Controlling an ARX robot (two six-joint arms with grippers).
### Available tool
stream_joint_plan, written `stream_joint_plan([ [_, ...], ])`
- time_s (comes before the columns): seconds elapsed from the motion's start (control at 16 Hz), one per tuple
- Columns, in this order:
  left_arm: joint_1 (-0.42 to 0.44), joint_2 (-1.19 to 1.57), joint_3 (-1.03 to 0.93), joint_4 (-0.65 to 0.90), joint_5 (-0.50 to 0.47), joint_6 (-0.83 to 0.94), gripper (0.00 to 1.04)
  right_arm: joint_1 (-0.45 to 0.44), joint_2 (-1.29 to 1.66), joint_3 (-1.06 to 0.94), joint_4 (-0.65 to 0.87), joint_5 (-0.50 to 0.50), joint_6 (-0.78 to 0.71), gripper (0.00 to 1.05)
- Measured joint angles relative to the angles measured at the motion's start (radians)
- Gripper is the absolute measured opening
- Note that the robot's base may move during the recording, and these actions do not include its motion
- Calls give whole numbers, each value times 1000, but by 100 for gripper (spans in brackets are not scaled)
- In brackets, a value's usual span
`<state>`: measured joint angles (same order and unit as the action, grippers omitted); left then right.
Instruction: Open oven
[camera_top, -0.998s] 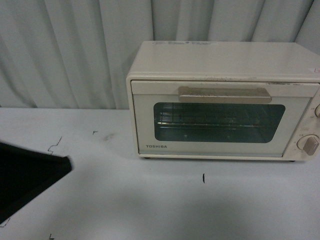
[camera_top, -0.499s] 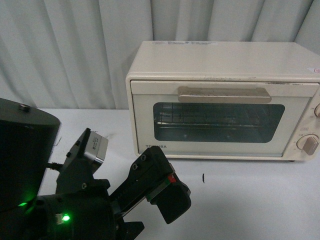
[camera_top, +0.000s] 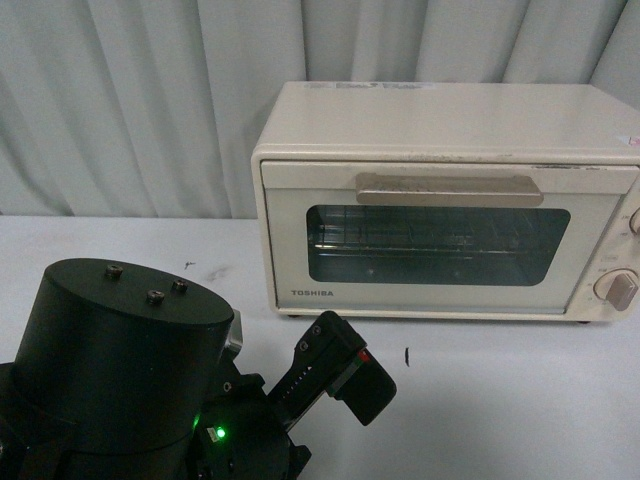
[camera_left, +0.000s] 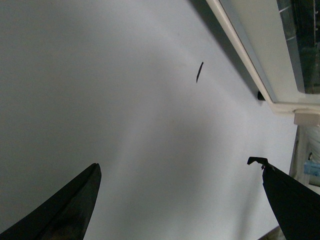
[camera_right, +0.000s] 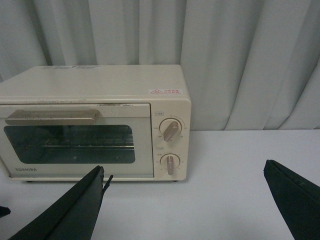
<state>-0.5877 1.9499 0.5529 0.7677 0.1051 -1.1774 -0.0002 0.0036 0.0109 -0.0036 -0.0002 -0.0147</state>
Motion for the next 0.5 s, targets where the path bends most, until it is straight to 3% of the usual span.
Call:
stream_joint_plan([
  [0.25,21,55,11,11,-65,8,98,0,0,0,0,0,0,98],
  [0.5,22,70,20,14,-68,16,98,0,0,0,0,0,0,98],
])
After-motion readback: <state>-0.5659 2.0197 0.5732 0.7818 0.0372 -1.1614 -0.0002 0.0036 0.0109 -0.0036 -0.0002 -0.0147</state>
